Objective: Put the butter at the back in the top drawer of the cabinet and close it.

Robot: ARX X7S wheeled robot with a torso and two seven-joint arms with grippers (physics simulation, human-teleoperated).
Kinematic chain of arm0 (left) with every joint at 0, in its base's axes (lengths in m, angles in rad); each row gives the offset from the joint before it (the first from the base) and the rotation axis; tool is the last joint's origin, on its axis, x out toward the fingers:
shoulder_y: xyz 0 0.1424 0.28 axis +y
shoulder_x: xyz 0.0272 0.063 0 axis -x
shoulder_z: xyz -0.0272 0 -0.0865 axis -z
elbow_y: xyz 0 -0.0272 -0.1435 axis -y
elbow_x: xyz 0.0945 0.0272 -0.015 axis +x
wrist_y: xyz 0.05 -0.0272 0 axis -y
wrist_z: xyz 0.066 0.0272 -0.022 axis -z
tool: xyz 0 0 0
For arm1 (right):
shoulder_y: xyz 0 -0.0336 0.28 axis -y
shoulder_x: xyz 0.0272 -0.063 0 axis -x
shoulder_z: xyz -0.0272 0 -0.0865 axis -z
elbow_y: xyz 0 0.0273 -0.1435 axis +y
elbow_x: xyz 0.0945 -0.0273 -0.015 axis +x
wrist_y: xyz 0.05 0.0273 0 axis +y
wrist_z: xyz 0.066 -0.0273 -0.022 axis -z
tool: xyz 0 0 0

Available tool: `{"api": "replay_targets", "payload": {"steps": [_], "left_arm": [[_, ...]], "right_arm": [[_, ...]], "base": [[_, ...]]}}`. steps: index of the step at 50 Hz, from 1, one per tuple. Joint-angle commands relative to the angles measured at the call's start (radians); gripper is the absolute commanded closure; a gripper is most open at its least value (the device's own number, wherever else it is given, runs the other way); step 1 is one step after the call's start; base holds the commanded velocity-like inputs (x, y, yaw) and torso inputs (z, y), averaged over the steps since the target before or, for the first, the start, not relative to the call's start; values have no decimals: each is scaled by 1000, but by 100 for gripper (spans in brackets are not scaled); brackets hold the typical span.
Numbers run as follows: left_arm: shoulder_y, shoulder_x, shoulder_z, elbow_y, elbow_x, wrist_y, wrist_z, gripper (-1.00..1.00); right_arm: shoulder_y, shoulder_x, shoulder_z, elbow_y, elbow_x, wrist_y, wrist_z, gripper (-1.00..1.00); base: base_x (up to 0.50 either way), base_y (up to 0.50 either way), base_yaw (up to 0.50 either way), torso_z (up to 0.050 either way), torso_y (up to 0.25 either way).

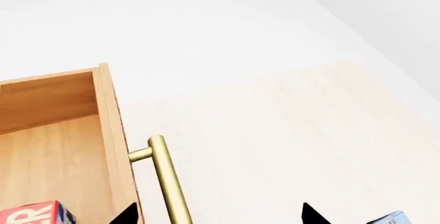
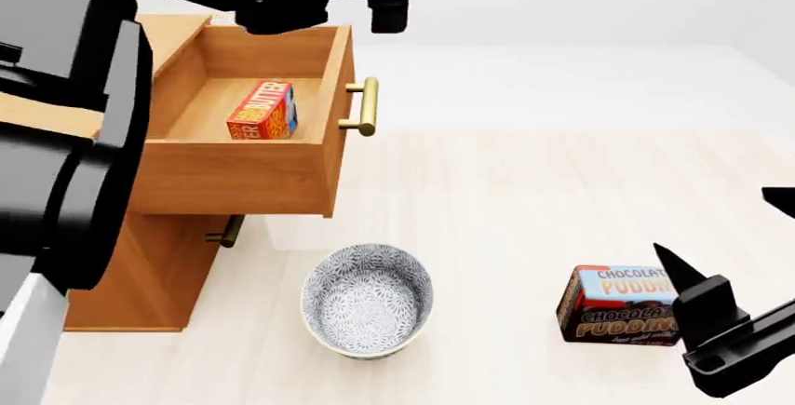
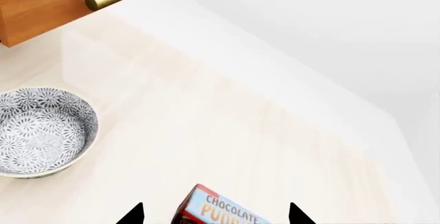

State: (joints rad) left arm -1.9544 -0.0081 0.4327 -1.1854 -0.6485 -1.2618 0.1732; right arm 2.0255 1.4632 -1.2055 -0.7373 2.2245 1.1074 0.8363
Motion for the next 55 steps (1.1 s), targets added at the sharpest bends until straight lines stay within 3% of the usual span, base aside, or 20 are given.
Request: {"api": "replay_targets", "payload": {"steps": [1,10,19,25,38,47,55], "left_arm": [[76,3,88,196,-276,-102,-250,-100],[99,7,173,249,-493,-95,-455,-100],[98,7,418,227,-776,8,-627,-100],[126,6,516,268,-910,91,-735,-100],[224,-10,592,393,-912,251,-980,-100],[245,2,624,376,-898,306,-989,-100],[244,7,745,367,-984,372,-961,-100]], "right_arm": [[-3,16,12,-4,3,7,-6,-100],[-8,36,22,-5,-8,16,-27,-100],[-16,61,29,-11,-25,16,-52,-100],[-22,74,33,-16,-37,11,-68,-100],[-26,49,45,-12,-13,5,-40,-100],[-33,25,47,-7,-2,5,-20,-100],[-44,25,48,-6,-12,5,-27,-100]], "base": [[0,0,0,0,0],[0,0,0,0,0],[0,0,0,0,0],[0,0,0,0,0],[0,0,0,0,0],[0,0,0,0,0],[0,0,0,0,0]]}}
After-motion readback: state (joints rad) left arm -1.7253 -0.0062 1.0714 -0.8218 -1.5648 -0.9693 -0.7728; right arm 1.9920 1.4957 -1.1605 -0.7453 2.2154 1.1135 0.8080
